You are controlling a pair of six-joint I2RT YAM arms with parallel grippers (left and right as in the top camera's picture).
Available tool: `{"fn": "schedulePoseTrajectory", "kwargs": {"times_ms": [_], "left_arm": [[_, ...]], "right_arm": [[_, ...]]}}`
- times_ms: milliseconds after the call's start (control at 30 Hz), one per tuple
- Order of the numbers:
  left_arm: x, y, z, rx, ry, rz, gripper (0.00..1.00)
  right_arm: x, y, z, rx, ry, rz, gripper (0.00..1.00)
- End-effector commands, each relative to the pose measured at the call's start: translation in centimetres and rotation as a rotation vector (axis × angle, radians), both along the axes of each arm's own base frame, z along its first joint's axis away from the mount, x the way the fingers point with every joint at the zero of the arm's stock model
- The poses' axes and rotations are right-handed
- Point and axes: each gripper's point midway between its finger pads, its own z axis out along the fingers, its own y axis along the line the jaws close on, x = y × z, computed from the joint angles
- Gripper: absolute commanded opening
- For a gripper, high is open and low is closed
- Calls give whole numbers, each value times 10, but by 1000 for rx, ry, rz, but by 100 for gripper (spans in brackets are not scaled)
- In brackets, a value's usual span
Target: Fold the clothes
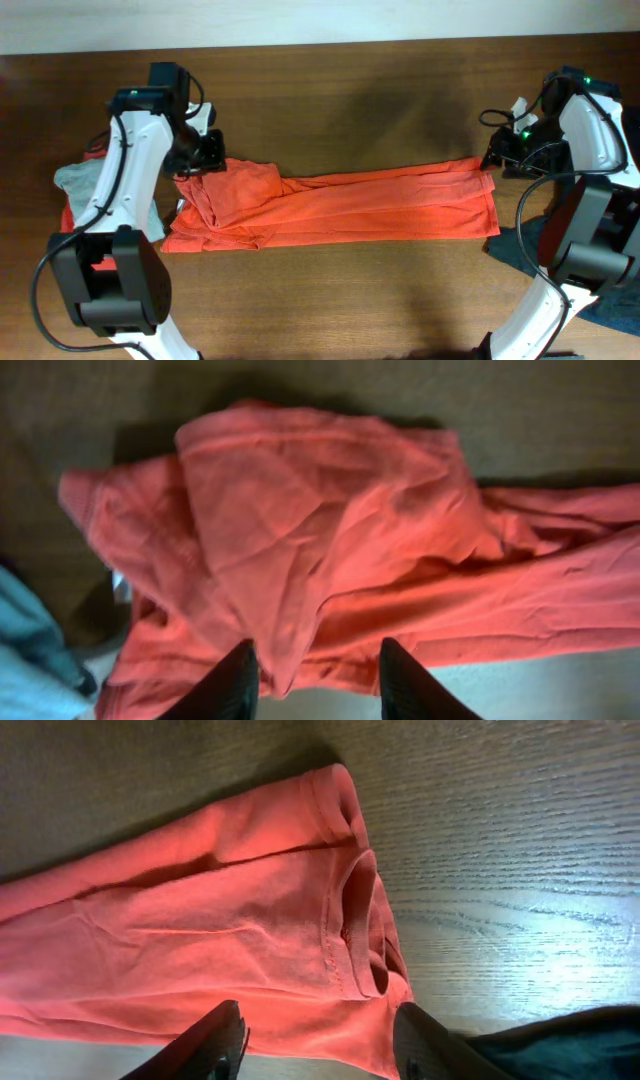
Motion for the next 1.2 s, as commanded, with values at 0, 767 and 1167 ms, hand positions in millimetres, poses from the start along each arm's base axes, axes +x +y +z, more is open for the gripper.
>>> {"fn": "schedulePoseTrajectory", "kwargs": {"times_ms": [0,767,1167], "left_arm": [[6,-5,-2,4,-17,-19,40],[18,45,-77,86,127,149,49],[24,25,-74,-73,110,153,53]], "right_arm": [[-4,-9,4,-7,-6,-27,54],[-2,-11,2,-12,-17,-30,55],[-3,-11,-1,-10,-14,-30,55]]}}
